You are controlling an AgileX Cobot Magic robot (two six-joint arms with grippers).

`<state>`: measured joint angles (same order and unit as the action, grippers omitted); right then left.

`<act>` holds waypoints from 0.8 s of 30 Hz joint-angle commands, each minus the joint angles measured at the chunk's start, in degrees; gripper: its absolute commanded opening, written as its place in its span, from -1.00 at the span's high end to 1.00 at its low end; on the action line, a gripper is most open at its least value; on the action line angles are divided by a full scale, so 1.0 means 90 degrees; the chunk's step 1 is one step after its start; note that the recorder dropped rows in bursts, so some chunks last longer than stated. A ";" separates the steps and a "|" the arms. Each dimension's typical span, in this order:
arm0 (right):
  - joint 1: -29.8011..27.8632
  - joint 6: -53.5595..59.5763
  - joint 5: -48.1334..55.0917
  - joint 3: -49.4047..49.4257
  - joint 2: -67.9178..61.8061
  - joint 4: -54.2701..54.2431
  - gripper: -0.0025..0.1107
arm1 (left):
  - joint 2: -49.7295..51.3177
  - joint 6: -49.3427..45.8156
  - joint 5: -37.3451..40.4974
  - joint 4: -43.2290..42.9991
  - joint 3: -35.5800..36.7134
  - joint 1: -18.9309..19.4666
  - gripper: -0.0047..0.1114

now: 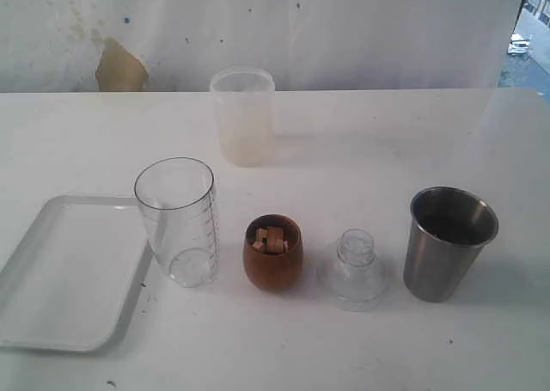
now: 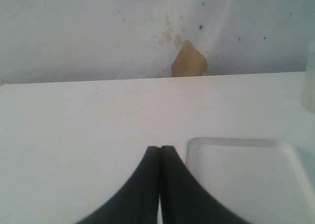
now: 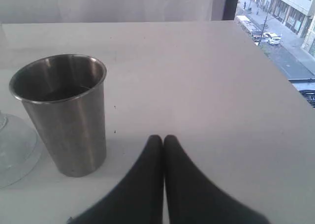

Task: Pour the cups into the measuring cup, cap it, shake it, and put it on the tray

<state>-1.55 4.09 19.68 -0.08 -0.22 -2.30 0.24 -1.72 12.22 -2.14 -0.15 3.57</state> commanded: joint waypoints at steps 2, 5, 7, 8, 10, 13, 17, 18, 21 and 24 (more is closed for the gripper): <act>-0.0022 0.0017 -0.0588 0.0009 0.0024 0.0065 0.96 | -0.0026 -0.0001 -0.0030 0.0042 0.0016 -0.0029 0.92; -0.0022 0.0017 -0.1264 0.0009 0.0024 0.0077 0.96 | -0.0026 -0.0001 -0.0030 0.0042 0.0016 -0.0029 0.92; -0.0022 0.0017 -0.1677 0.0009 0.0024 0.0077 0.96 | -0.0026 -0.0001 -0.0030 0.0042 0.0016 -0.0029 0.92; -0.0022 0.0017 -0.1850 0.0009 0.0024 0.0077 0.96 | -0.0026 -0.0001 -0.0030 0.0042 0.0016 -0.0029 0.92; -0.0022 0.0017 -0.2373 0.0009 0.0024 0.0077 0.96 | -0.0026 -0.0001 -0.0030 0.0042 0.0016 -0.0029 0.92; -0.0022 0.0017 -0.3327 0.0009 0.0024 0.0066 0.96 | -0.0026 -0.0001 -0.0030 0.0042 0.0016 -0.0029 0.92; -0.0022 -0.0693 -0.4018 0.0009 0.0024 0.0066 0.96 | -0.0026 -0.0001 -0.0030 0.0042 0.0016 -0.0029 0.92; -0.0022 -0.0882 -0.4147 0.0009 0.0024 0.0048 0.96 | -0.0026 -0.0001 -0.0030 0.0042 0.0016 -0.0029 0.92; -0.0022 -0.1002 -0.4662 0.0009 0.0024 0.0048 0.96 | -0.0026 -0.0001 -0.0030 0.0042 0.0016 -0.0029 0.92; -0.0022 -0.1382 -0.4801 0.0009 0.0024 0.0063 0.96 | -0.0026 -0.0001 -0.0030 0.0042 0.0016 -0.0029 0.92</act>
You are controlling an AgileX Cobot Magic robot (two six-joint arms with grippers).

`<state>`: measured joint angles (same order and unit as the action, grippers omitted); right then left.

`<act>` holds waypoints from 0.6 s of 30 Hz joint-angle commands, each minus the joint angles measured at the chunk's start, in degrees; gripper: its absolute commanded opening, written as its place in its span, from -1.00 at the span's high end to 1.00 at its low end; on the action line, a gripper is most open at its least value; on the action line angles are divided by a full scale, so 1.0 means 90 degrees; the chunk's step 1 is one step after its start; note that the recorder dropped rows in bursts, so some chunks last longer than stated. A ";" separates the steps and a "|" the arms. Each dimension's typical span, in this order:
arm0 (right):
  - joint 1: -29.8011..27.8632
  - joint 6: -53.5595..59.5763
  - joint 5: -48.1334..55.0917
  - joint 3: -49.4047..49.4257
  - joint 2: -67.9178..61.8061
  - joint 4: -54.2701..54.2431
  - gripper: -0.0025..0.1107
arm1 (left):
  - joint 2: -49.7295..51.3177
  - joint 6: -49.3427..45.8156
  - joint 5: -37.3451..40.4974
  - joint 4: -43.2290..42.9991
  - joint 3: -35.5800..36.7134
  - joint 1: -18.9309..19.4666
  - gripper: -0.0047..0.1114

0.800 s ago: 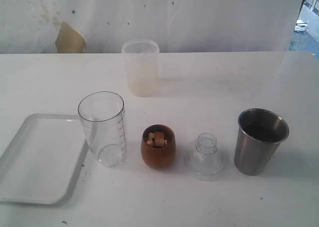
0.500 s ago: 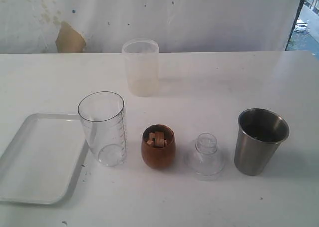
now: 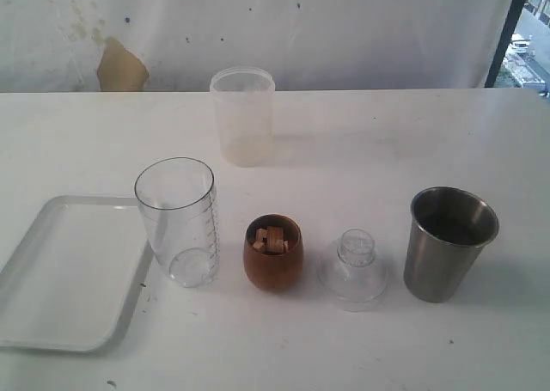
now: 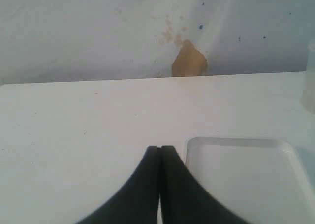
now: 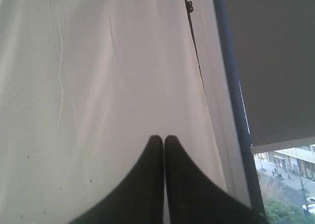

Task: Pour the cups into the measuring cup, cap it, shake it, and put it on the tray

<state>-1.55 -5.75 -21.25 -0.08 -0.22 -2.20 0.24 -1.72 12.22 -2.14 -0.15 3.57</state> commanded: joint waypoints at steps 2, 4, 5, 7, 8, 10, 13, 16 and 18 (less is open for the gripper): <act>-0.0022 -0.0289 -0.0372 0.0009 0.0024 0.0102 0.93 | -0.0026 -0.0001 -0.0030 0.0042 0.0016 -0.0029 0.92; -0.0022 -0.0289 -0.0360 0.0009 0.0024 0.0134 0.79 | -0.0026 -0.0001 -0.0030 0.0042 0.0016 -0.0029 0.92; -0.0022 -0.0289 -0.0295 0.0009 0.0024 0.0134 0.68 | -0.0026 -0.0001 -0.0030 0.0042 0.0016 -0.0029 0.92; -0.0022 -0.0376 -0.0259 0.0007 0.0024 0.0134 0.41 | -0.0026 -0.0001 -0.0030 0.0042 0.0016 -0.0029 0.92; -0.0022 -0.0457 -0.0325 0.0007 0.0024 0.0134 0.22 | -0.0026 -0.0001 -0.0030 0.0042 0.0016 -0.0029 0.92; -0.0022 -0.0548 -0.0354 -0.0020 0.0024 0.0245 -0.12 | -0.0026 -0.0001 -0.0030 0.0042 0.0016 -0.0029 0.92; -0.0022 -0.0548 -0.0359 -0.0077 0.0024 0.0282 -0.53 | -0.0026 -0.0001 -0.0030 0.0042 0.0016 -0.0029 0.92; -0.0022 -0.0696 -0.0442 -0.0166 0.0024 0.0713 -0.60 | -0.0026 -0.0001 -0.0030 0.0042 0.0016 -0.0029 0.92; -0.0022 -0.0826 -0.0561 -0.0209 -0.0020 0.1024 -0.60 | -0.0026 -0.0001 -0.0030 0.0042 0.0016 -0.0029 0.92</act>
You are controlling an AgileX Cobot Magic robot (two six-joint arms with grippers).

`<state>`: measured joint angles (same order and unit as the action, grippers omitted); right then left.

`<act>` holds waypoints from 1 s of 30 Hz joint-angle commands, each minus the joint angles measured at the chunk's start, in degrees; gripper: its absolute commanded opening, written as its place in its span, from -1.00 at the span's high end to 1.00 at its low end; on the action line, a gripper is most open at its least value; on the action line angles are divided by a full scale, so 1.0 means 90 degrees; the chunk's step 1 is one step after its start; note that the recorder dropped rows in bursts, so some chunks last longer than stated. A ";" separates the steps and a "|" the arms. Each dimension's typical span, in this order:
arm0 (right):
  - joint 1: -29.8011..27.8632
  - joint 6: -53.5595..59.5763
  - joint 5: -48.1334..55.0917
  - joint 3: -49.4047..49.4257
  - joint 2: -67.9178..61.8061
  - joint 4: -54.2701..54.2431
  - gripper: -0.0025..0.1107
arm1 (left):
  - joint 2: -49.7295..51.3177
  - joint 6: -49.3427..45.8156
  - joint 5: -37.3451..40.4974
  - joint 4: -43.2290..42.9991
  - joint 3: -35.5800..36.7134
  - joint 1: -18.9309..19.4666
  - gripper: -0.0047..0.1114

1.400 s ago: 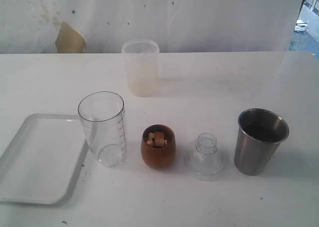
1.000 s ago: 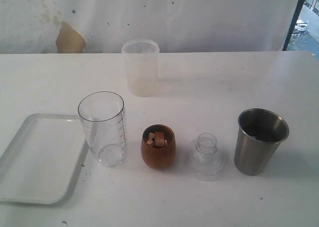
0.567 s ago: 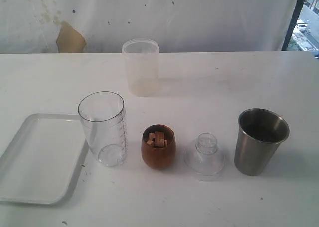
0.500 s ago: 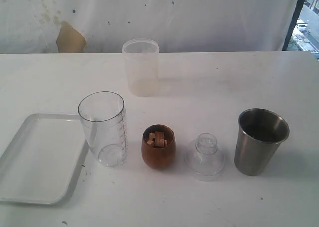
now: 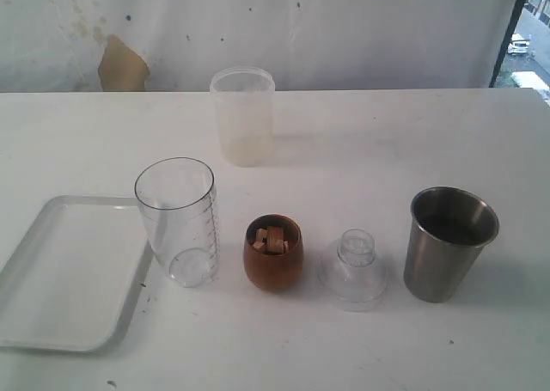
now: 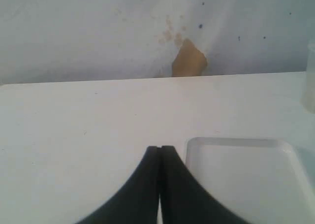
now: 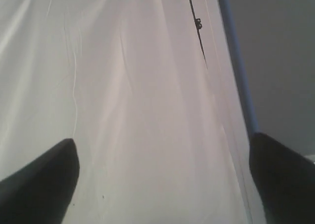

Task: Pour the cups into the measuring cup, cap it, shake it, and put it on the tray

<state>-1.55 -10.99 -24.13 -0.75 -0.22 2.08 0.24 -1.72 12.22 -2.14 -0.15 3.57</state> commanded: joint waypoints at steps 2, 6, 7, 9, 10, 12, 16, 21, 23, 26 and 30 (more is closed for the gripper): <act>-0.0022 -0.0393 -0.0532 -0.0174 -0.0194 0.0975 -0.60 | -0.0026 -0.0001 -0.0030 0.0042 0.0016 -0.0029 0.92; -0.0022 -0.0934 -0.1083 -0.0230 -0.0605 0.1446 -0.60 | -0.0026 -0.0001 -0.0030 0.0042 0.0016 -0.0029 0.92; -0.0022 -0.1204 -0.1083 -0.0305 -0.0774 0.1743 -0.60 | -0.0026 -0.0001 -0.0030 0.0042 0.0016 -0.0029 0.92; -0.0022 -0.1815 -0.1082 -0.0498 -0.1220 0.2516 -0.60 | -0.0026 -0.0001 -0.0030 0.0042 0.0016 -0.0029 0.92; -0.0022 -0.2066 -0.1116 -0.0612 -0.1497 0.2849 -0.60 | -0.0026 -0.0001 -0.0030 0.0042 0.0016 -0.0029 0.92; -0.0022 -0.2654 -0.1362 -0.0850 -0.2132 0.3687 -0.60 | -0.0026 -0.0001 -0.0030 0.0042 0.0016 -0.0029 0.92; -0.0022 -0.3308 -0.2392 -0.1246 -0.3446 0.4960 -0.60 | -0.0026 -0.0001 -0.0030 0.0042 0.0016 -0.0029 0.92; -0.0022 -0.3321 -0.3024 -0.1651 -0.5132 0.5323 -0.60 | -0.0026 -0.0001 -0.0030 0.0042 0.0016 -0.0029 0.92; -0.0022 -0.3201 -0.3135 -0.1781 -0.5753 0.5429 -0.60 | -0.0026 -0.0001 -0.0030 0.0042 0.0016 -0.0029 0.92; -0.0022 -0.2964 -0.3389 -0.1932 -0.6474 0.5734 -0.60 | -0.0026 -0.0001 -0.0030 0.0042 0.0016 -0.0029 0.92; 0.0007 -0.2964 -0.3805 -0.2131 -0.7156 0.6028 -0.60 | -0.0026 -0.0001 -0.0030 0.0042 0.0016 -0.0029 0.92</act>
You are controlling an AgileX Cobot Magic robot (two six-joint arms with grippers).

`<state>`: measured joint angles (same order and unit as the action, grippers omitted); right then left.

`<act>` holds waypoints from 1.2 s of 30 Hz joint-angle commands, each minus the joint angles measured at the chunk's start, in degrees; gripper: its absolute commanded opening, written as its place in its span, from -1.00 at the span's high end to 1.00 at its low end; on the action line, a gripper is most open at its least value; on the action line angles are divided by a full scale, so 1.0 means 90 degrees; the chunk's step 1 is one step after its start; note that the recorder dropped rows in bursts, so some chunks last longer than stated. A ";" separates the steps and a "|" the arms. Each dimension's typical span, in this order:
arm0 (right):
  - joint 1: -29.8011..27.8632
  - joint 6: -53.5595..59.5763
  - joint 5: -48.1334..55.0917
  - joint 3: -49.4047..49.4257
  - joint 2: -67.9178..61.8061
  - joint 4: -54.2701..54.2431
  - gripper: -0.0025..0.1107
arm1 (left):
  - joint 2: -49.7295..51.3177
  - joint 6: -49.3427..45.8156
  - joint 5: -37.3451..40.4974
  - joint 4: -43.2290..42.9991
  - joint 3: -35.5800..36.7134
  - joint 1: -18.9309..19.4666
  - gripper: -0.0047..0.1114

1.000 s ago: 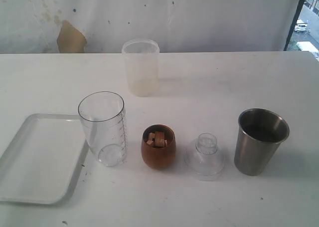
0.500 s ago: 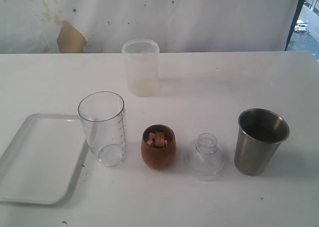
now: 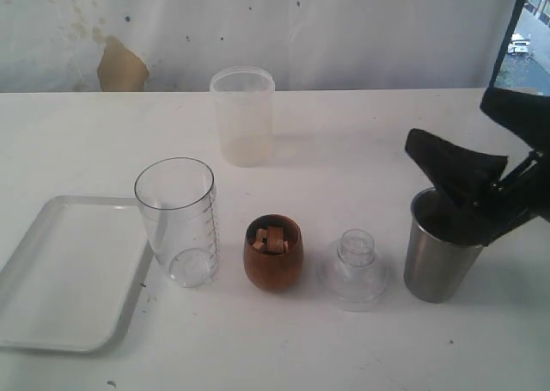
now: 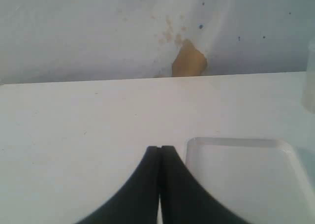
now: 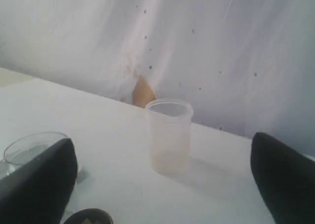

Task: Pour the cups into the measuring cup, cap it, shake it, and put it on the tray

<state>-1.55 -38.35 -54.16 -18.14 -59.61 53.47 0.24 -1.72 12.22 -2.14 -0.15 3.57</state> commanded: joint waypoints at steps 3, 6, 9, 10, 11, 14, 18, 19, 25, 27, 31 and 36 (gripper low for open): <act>0.0328 0.0075 -0.0372 -0.0366 -0.0827 0.0424 -0.60 | -0.0026 -0.0001 -0.0030 0.0042 0.0016 -0.0029 0.92; 0.0856 0.0075 0.0055 -0.0590 -0.0960 0.0411 -0.60 | -0.0026 -0.0001 -0.0030 0.0042 0.0016 -0.0029 0.92; 0.1499 0.0075 0.0741 -0.0829 -0.1101 0.0411 -0.60 | -0.0026 -0.0001 -0.0030 0.0042 0.0016 -0.0029 0.92; 0.1731 0.0075 0.1026 -0.0898 -0.1144 0.0394 -0.60 | -0.0026 -0.0001 -0.0030 0.0042 0.0016 -0.0029 0.92; 0.1907 0.0075 0.1230 -0.0949 -0.1203 0.0381 -0.60 | -0.0026 -0.0001 -0.0030 0.0042 0.0016 -0.0029 0.92; 0.2440 0.0075 0.1622 -0.1026 -0.1396 0.0271 -0.60 | -0.0026 -0.0001 -0.0030 0.0042 0.0016 -0.0029 0.92; 0.2848 0.0103 0.1636 -0.1026 -0.1841 0.0130 -0.60 | -0.0026 -0.0001 -0.0030 0.0042 0.0016 -0.0029 0.92; 0.2907 0.0159 0.1636 -0.1026 -0.1964 0.0082 -0.60 | -0.0026 -0.0001 -0.0030 0.0042 0.0016 -0.0029 0.92; 0.3243 0.1341 0.1492 -0.1026 -0.2953 -0.0878 -0.60 | -0.0026 -0.0001 -0.0030 0.0042 0.0016 -0.0029 0.92; 0.3342 0.1644 0.1320 -0.1038 -0.3274 -0.1280 -0.60 | -0.0026 -0.0001 -0.0030 0.0042 0.0016 -0.0029 0.92; 0.3358 0.1802 0.0893 -0.1050 -0.3656 -0.1447 -0.60 | -0.0026 -0.0001 -0.0030 0.0042 0.0016 -0.0029 0.92; 0.3358 0.1790 0.0907 -0.1050 -0.3561 -0.1401 -0.59 | -0.0026 -0.0001 -0.0030 0.0042 0.0016 -0.0029 0.92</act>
<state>28.61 -22.86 -45.17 -27.38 -92.73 41.27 0.24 -1.72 12.22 -2.14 -0.15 3.57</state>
